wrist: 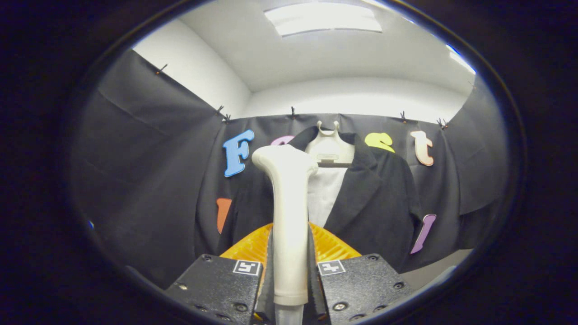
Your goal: Iron the clothes twice with a garment steamer, once on the left side and once on the right side.
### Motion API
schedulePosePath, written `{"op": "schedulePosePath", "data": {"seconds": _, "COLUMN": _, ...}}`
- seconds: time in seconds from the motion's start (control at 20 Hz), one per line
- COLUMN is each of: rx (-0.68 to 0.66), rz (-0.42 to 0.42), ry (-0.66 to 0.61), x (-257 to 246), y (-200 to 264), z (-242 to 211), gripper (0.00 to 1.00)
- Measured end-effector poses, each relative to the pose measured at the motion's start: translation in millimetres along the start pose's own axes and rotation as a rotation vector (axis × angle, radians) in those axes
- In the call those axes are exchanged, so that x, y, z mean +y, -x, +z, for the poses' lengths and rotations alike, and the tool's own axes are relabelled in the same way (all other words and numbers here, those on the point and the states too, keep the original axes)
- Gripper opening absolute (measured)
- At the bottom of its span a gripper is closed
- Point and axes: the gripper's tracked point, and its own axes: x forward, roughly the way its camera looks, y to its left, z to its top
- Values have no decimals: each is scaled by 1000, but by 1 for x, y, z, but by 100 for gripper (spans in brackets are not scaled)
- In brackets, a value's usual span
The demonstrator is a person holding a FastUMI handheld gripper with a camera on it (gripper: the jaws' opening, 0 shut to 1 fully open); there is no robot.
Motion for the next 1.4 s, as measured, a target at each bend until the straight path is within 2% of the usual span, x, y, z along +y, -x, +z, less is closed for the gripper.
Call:
{"op": "schedulePosePath", "data": {"seconds": 0.3, "rx": -50, "rz": -21, "ry": 14, "x": 2, "y": -26, "z": 14, "gripper": 32}}
{"op": "schedulePosePath", "data": {"seconds": 0.5, "rx": -81, "rz": -46, "ry": 103, "x": -6, "y": -35, "z": 12, "gripper": 33}}
{"op": "schedulePosePath", "data": {"seconds": 0.95, "rx": 4, "rz": -50, "ry": 131, "x": -13, "y": -20, "z": -15, "gripper": 33}}
{"op": "schedulePosePath", "data": {"seconds": 1.4, "rx": 128, "rz": -56, "ry": 130, "x": -19, "y": 21, "z": -57, "gripper": 33}}
